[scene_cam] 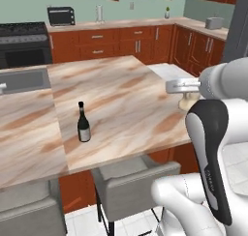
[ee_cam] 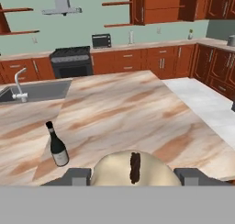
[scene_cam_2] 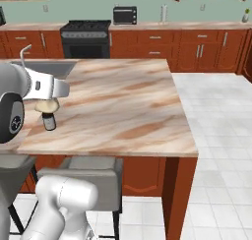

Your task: Get the candle and the wine from the cabinet and move them to the dining counter.

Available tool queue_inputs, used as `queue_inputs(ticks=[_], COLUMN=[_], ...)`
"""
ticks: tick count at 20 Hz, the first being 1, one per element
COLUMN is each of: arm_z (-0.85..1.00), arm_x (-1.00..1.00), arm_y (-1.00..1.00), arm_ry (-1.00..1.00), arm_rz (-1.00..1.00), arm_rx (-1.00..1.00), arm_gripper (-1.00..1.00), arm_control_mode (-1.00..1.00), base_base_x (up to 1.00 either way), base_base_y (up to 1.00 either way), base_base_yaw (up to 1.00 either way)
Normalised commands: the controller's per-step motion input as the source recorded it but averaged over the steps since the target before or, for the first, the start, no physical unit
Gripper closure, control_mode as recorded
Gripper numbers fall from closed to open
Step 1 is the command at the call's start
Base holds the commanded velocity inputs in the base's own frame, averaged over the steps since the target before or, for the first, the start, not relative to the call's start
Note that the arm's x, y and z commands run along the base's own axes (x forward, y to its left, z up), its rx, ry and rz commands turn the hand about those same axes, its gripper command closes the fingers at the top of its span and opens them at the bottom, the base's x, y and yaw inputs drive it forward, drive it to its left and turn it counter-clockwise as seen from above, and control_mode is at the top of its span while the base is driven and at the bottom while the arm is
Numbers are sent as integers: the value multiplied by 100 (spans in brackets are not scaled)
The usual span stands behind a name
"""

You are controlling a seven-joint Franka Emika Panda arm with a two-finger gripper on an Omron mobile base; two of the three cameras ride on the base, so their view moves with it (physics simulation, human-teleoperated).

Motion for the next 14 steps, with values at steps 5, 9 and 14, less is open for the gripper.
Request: queue_inputs(ticks=[5,9,14], arm_z=[0,0,0], arm_x=[0,0,0], arm_y=[0,0,0], arm_ry=[0,0,0], arm_rz=[0,0,0], arm_rx=[0,0,0], arm_gripper=[100,100,100], arm_control_mode=[100,100,100], base_base_x=[41,44,42], base_base_y=[4,0,0], base_base_yaw=[19,21,24])
